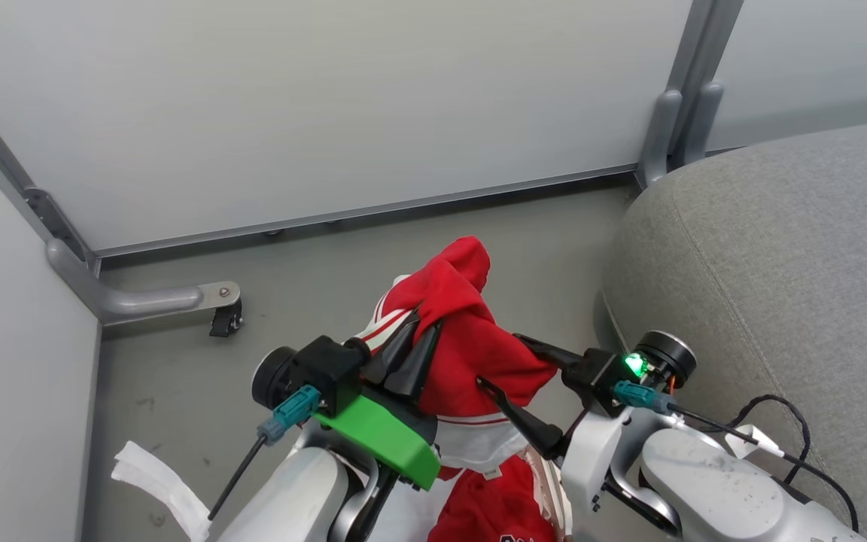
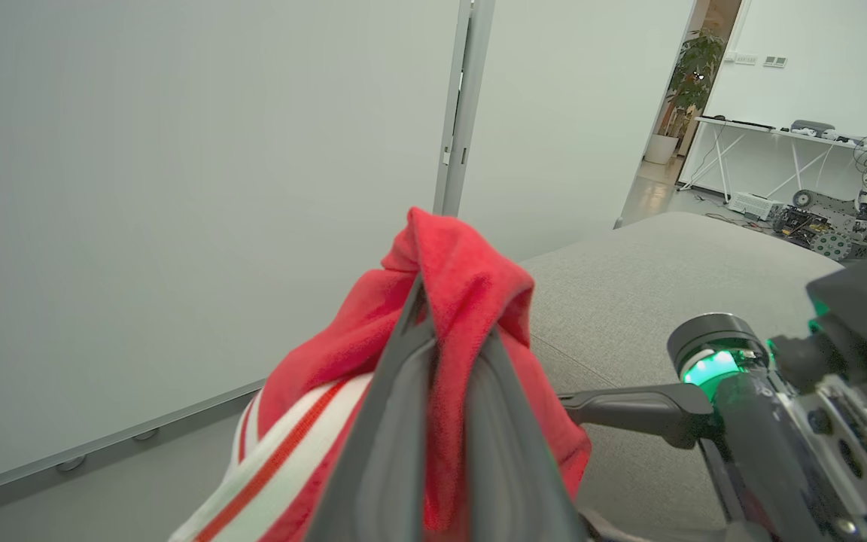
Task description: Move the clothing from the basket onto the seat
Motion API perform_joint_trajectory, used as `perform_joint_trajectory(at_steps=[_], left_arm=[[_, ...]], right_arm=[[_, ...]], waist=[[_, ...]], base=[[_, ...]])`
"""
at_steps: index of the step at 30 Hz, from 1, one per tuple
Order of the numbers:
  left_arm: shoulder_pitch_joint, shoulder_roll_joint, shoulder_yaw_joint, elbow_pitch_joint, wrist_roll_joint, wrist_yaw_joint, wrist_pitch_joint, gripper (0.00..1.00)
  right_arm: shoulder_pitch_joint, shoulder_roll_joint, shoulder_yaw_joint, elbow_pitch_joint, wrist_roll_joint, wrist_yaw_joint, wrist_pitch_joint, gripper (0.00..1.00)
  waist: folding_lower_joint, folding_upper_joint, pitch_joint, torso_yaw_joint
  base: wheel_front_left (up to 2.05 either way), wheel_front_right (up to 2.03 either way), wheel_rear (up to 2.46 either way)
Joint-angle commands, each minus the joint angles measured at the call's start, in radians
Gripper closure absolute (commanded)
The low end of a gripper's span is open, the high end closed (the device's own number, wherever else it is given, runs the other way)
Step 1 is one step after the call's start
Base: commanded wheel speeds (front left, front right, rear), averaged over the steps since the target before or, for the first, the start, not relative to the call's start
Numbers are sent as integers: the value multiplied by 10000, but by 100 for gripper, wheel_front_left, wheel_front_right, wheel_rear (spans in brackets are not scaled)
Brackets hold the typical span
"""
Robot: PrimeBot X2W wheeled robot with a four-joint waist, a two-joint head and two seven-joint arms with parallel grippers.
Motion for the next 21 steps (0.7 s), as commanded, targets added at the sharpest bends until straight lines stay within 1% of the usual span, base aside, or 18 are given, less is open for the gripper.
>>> perform_joint_trajectory(at_steps=[1,8,9,10,11,12,13,21], left_arm=[[-195,-46,-55,-40,-44,-30,-40,100],[-356,-92,-458,-140,-156,-30,-41,100],[-362,-89,-488,-150,-170,-30,-41,100],[-374,-84,-532,-157,-194,-32,-41,100],[-385,-84,-562,-170,-206,-30,-41,100],[-408,-81,-612,-182,-202,-30,-41,100],[-431,-78,-639,-190,-211,-30,-41,100],[-516,-95,-751,-188,-308,-30,-41,100]], right_arm=[[-161,80,186,205,199,-8,-21,0],[-322,641,901,1209,889,-8,-20,0],[-329,681,935,1292,913,-7,-20,5],[-359,771,936,1400,945,-8,-20,21],[-353,845,935,1467,989,-8,-20,61],[-360,911,908,1539,980,-8,-20,79],[-373,969,838,1545,979,-7,-20,100],[191,1322,212,1940,756,-7,-19,100]], waist=[[1,0,17,141],[1,0,128,512],[1,0,138,536],[1,0,159,580],[1,0,175,609],[1,0,196,649],[1,0,211,672],[1,0,287,819]], base=[[0,0,0],[0,0,0],[0,0,0],[0,0,0],[0,0,0],[0,0,0],[0,0,0],[0,0,0]])
